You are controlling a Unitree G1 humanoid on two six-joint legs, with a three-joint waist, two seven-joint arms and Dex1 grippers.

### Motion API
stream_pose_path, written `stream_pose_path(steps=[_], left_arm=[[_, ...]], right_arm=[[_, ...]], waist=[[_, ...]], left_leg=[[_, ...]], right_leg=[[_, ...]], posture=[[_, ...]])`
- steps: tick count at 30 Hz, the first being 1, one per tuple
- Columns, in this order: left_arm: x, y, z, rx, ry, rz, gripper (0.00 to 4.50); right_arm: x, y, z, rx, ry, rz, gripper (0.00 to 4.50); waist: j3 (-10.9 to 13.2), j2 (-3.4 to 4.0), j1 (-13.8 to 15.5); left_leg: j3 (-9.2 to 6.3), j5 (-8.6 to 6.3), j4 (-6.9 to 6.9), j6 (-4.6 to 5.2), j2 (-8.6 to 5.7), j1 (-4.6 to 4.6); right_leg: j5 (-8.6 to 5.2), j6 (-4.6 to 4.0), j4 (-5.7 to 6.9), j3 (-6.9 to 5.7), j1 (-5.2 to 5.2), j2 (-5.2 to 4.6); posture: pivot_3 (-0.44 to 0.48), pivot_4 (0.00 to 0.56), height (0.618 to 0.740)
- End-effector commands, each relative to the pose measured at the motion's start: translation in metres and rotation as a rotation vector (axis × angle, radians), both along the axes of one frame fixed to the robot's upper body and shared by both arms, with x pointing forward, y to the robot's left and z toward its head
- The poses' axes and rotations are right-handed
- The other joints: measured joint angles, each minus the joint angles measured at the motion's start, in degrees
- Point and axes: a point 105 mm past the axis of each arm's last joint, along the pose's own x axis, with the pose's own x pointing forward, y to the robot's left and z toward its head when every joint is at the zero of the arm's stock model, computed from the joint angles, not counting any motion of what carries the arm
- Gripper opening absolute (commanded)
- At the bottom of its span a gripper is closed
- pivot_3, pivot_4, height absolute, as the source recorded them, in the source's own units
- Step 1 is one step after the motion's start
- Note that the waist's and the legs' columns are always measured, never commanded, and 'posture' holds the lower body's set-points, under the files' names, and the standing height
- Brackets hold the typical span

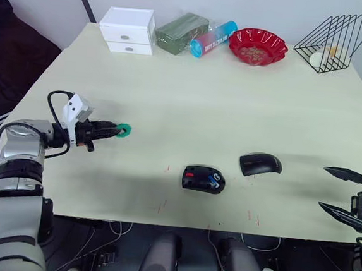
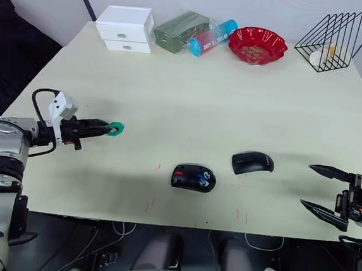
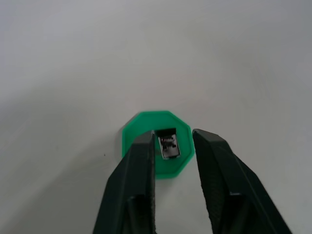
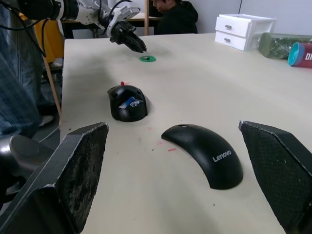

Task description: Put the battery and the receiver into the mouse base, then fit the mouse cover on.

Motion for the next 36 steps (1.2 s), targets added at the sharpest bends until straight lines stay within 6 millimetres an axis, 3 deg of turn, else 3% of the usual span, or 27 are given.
stream_pose_path(steps=[1, 36], left_arm=[[0.003, 0.003, 0.012, 0.025, -0.04, -0.007, 1.31], [0.008, 0.002, -0.011, 0.038, -0.001, 0.029, 1.31]], right_arm=[[-0.002, -0.004, 0.009, -0.012, -0.056, -0.012, 4.5], [-0.003, -0.003, 0.011, -0.022, -0.049, -0.005, 4.5]], waist=[[0.0, 0.0, 0.0], [0.0, 0.0, -0.01]], left_leg=[[0.0, 0.0, 0.01, 0.0, 0.0, 0.0], [-0.01, 0.0, 0.02, 0.0, 0.0, 0.0]], right_leg=[[0.0, 0.0, 0.01, 0.0, 0.0, 0.0], [0.0, 0.0, 0.05, 0.0, -0.01, 0.0]], posture=[[0.0, 0.15, 0.74], [0.0, 0.15, 0.74]])
